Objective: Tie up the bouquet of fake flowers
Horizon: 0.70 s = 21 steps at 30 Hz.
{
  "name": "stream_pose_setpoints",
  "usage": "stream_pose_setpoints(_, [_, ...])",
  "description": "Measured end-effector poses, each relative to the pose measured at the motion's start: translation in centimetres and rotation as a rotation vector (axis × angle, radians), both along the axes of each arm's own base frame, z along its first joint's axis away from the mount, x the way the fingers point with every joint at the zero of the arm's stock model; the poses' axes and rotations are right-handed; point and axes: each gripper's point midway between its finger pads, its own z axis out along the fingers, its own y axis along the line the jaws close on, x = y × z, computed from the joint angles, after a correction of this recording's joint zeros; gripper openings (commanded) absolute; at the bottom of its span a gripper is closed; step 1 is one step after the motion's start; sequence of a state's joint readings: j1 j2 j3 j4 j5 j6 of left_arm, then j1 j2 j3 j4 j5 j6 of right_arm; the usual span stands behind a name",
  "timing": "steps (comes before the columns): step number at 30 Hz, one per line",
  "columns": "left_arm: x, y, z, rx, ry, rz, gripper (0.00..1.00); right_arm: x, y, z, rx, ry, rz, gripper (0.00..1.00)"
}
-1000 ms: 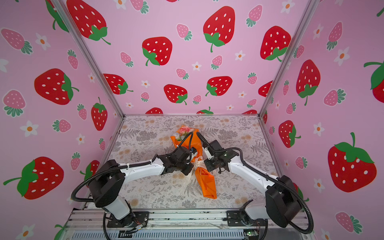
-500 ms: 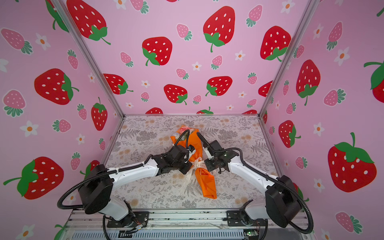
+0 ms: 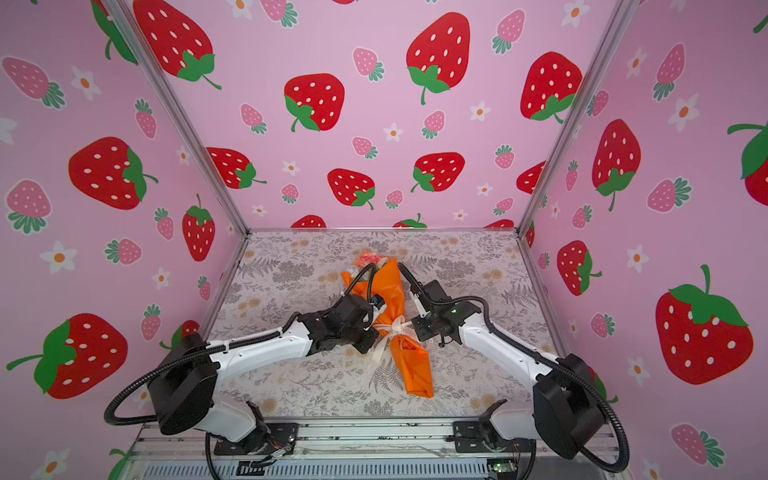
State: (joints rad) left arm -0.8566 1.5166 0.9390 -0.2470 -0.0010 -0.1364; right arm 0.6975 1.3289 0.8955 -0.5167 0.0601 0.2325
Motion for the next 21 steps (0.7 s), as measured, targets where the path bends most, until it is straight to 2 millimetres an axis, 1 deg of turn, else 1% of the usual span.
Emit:
stream_pose_setpoints(4, [-0.2,0.5,0.2,0.002,-0.005,0.01,0.0,0.4,-0.6,0.0,-0.013,-0.011,-0.025,0.03])
stream_pose_setpoints(10, [-0.4,1.5,-0.5,0.026,0.01,0.03,0.0,1.0,-1.4,-0.2,-0.042,-0.021,-0.053,0.03])
stream_pose_setpoints(13, [-0.4,2.3,-0.9,0.045,0.026,0.056,0.0,1.1,-1.7,-0.9,-0.066,-0.009,-0.062,0.03])
stream_pose_setpoints(17, [-0.6,4.2,-1.6,0.068,0.051,0.108,0.0,0.9,-1.7,-2.4,-0.083,0.033,-0.057,0.03])
stream_pose_setpoints(21, [-0.9,5.7,-2.2,0.085,0.08,0.147,0.0,0.6,-1.9,-3.8,-0.104,0.07,-0.056,0.02])
